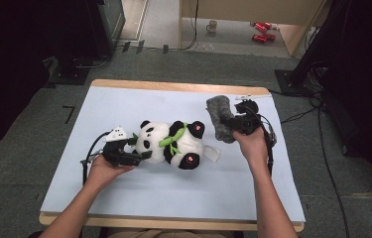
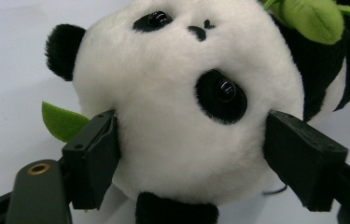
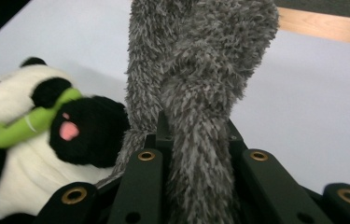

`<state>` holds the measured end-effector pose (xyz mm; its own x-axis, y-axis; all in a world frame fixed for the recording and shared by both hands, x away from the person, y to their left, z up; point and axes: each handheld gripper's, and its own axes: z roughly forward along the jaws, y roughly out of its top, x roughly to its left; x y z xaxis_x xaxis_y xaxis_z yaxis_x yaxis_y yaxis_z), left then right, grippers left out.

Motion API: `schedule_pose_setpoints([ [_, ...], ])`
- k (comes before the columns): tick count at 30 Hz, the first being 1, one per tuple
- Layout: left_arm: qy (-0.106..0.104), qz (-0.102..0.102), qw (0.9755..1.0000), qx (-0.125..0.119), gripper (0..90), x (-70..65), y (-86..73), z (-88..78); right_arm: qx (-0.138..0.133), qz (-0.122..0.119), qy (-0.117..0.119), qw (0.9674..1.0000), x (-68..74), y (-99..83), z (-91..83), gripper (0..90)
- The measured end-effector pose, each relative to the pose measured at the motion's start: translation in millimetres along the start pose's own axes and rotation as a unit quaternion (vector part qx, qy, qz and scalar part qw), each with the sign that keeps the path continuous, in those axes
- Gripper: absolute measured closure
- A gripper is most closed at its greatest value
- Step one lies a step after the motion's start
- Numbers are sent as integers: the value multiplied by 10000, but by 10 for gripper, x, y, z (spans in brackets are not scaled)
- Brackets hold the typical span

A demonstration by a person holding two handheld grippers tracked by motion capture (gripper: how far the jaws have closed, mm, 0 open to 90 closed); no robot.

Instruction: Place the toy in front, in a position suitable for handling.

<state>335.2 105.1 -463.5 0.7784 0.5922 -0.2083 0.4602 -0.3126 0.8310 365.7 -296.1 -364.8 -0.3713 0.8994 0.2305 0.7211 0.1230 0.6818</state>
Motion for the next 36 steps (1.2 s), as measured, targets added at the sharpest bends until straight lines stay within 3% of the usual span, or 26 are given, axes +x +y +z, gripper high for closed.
schedule_pose_setpoints([
  [5, 105, -26, 9999, -29, 336, -36, -1, -7, -34, 1, 193, 9998, 153, 135, 20, 772],
  [12, 76, -35, 9999, -110, 428, -12, -4, 2, -39, -320, 456, 9984, 508, 339, 114, 771],
  [22, 186, -30, 9998, -112, 458, -41, 31, 13, 73, -505, 777, 9957, 906, 539, 369, 771],
  [36, 228, -52, 9997, -71, 456, -56, 49, 11, 458, -717, 1177, 9894, 1375, 586, 867, 771],
])
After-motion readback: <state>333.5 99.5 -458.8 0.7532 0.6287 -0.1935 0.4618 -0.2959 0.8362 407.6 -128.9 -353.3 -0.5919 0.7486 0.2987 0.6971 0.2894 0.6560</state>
